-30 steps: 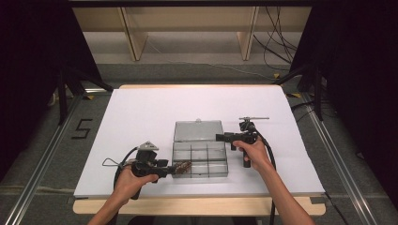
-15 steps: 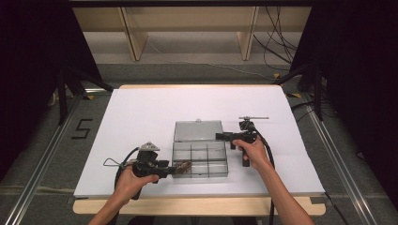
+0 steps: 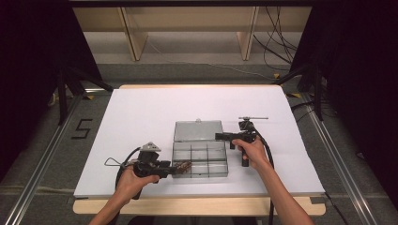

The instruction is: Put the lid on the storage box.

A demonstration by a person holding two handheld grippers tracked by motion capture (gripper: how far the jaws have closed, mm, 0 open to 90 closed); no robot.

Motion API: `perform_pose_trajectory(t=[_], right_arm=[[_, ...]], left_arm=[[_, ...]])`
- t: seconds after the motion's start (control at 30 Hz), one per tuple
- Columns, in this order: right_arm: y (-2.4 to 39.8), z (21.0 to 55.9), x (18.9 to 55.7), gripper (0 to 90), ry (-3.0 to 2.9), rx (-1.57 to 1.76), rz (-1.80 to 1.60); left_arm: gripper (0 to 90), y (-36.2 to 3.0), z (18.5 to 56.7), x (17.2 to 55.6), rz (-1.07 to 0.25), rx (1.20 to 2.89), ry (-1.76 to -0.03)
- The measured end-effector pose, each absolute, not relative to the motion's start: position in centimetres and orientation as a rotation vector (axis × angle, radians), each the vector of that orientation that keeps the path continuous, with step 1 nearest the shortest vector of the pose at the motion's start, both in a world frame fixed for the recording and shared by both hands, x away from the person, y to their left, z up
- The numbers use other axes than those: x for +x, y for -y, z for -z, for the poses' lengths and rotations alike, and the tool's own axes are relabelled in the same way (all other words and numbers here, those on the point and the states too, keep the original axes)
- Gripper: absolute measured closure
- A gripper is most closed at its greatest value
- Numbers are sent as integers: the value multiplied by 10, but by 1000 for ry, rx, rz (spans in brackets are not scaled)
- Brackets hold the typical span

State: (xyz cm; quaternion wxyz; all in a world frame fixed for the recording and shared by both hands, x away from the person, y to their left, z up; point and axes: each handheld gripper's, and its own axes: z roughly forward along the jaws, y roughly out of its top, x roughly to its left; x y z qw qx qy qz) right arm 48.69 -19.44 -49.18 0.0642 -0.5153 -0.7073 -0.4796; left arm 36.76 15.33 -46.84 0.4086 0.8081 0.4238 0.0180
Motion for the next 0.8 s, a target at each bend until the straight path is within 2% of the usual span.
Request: perform_pose_trajectory(t=[0.43, 0.53, 0.8], right_arm=[[194, 495, 489, 461, 2107, -1561, 1446], [194, 496, 489, 503, 2101, -1556, 1457], [193, 494, 488, 543, 2115, -1549, 1479]], left_arm=[[591, -151, 471, 370, -35, 2044, -1050], [589, -152, 470, 370, -41, 2072, -1034], [588, -151, 470, 370, -45, 2056, -1046]])
